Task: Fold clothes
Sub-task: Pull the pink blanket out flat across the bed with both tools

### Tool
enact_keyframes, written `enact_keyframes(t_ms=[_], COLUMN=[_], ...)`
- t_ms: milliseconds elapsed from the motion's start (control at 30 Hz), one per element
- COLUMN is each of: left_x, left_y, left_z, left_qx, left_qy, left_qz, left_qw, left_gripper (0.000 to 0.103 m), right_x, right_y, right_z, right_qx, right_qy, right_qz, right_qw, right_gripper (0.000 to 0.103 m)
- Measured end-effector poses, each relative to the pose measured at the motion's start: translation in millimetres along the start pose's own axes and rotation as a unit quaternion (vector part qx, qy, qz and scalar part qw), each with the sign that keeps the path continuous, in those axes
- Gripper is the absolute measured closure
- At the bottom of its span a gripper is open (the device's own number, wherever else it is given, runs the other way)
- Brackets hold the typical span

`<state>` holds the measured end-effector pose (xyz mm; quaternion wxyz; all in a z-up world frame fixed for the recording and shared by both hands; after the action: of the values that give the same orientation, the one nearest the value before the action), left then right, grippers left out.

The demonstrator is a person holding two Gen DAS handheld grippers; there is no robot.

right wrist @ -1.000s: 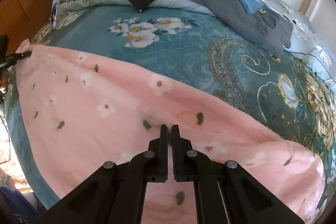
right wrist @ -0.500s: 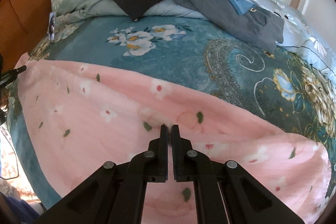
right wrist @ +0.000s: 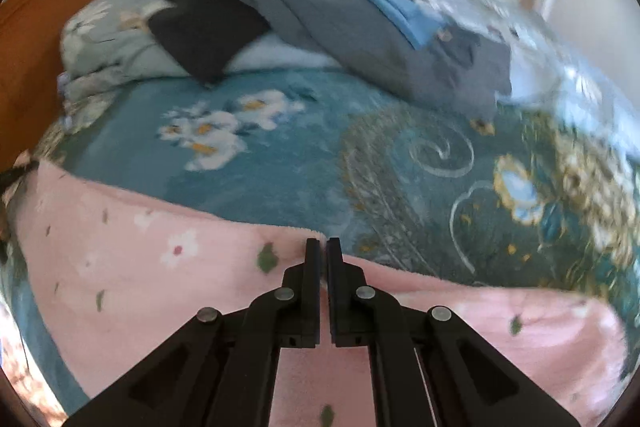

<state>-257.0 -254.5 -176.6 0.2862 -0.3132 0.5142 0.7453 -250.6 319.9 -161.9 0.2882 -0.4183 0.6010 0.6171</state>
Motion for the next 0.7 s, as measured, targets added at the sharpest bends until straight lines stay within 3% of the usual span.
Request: enact_keyframes(t_ms=[167, 267, 300, 367, 433, 567, 667, 700], left_x=[15, -1, -8, -29, -53, -80, -77, -74], left_y=[-7, -11, -13, -15, -22, -56, -96, -107], left_z=[-23, -19, -19, -25, -33, -53, -63, -60], left_qx=[-0.066, -0.075, -0.081, -0.097, -0.119, -0.184, -0.248, -0.263], left_qy=[-0.034, -0.058, -0.065, -0.066, -0.067, -0.079, -0.097, -0.114], left_qz=[-0.026, -0.029, -0.029, -0.016, 0.007, 0.018, -0.004, -0.014], left_qw=[0.9969, 0.9951, 0.9942, 0.993, 0.9906, 0.9795, 0.964, 0.9578], left_gripper=[0.098, 0.096, 0.092, 0.075, 0.046, 0.036, 0.036, 0.036], right_x=[21, 18, 14, 0, -17, -55, -77, -83], right_y=[-10, -11, -12, -12, -12, -26, -50, -59], right_z=[22, 23, 24, 23, 21, 13, 8, 9], right_qx=[0.028, 0.035, 0.036, 0.044, 0.051, 0.05, 0.043, 0.044], right_qy=[-0.029, -0.013, -0.016, -0.015, -0.01, -0.006, -0.005, -0.006], right_qz=[-0.029, -0.028, -0.024, -0.006, 0.014, 0.053, 0.068, 0.071], right_qw=[0.999, 0.999, 0.999, 0.999, 0.999, 0.997, 0.997, 0.996], right_gripper=[0.101, 0.101, 0.101, 0.101, 0.1, 0.095, 0.077, 0.076])
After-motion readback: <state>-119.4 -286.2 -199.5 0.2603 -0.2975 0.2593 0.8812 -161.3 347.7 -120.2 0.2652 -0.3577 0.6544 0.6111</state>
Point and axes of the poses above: each gripper's, at about its wrist camera, not at the fingertips, and x roughly the way its jaws point, z to its right, y to its top, the point moved 9 cm from there along x, roughly the way its jaws point, and after that the axes turned 2 degrees about -z, right-handed, at the moved point
